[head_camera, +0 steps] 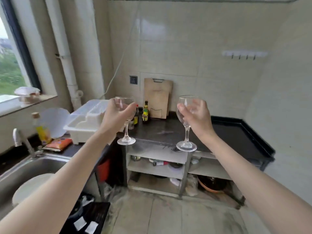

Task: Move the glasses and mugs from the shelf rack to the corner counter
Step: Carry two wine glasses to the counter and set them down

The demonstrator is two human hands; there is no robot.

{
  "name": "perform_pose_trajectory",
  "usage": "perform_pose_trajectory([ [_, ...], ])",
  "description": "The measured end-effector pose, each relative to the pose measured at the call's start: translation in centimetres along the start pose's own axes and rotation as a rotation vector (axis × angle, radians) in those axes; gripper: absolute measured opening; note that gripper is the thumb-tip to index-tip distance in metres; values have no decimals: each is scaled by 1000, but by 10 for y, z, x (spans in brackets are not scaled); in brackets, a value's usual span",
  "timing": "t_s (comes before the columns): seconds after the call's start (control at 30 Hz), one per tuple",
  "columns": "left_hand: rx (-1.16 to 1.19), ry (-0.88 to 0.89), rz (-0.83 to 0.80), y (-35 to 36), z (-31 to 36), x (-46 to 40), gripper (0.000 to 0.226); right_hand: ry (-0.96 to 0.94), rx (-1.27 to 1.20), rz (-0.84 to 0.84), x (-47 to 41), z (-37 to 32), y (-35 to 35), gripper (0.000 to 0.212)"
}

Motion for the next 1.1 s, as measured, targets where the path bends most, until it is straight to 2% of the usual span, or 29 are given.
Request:
perform_pose_trajectory([
  [0.1, -35, 41, -107, 57, -15, -43, 33, 50, 19, 30, -34, 42, -26, 51],
  [0.23, -38, 17, -136, 123, -51, -113, 55, 73, 59, 87, -94, 91, -51, 59],
  [0.53, 21, -26, -285, 256, -120, -264, 44, 145, 130, 170, -239, 187, -88, 68],
  [0.6, 58, -29, -364, 286, -130, -287, 43, 174, 147, 166, -264, 210, -96, 68],
  [0.7, 100, 12, -415, 326, -143, -317, 25, 219, 159, 163, -300, 249, -106, 70],
  [0.87, 99, -43, -533, 404, -197, -376, 40, 283, 162, 125, -365, 332, -123, 71],
  [1.1, 72, -208, -514, 518, -281, -465, 38, 377, 151, 4, -480, 468, -152, 72],
])
Point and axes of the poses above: each hand's wrist, its own x-axis away from the middle knuckle, its own y-axis out of the palm, z = x × y, the point moved 8 cm from there along -x, towards the middle knuckle, and after that the axes turned 4 degrees about -z, right-handed, at the moved point
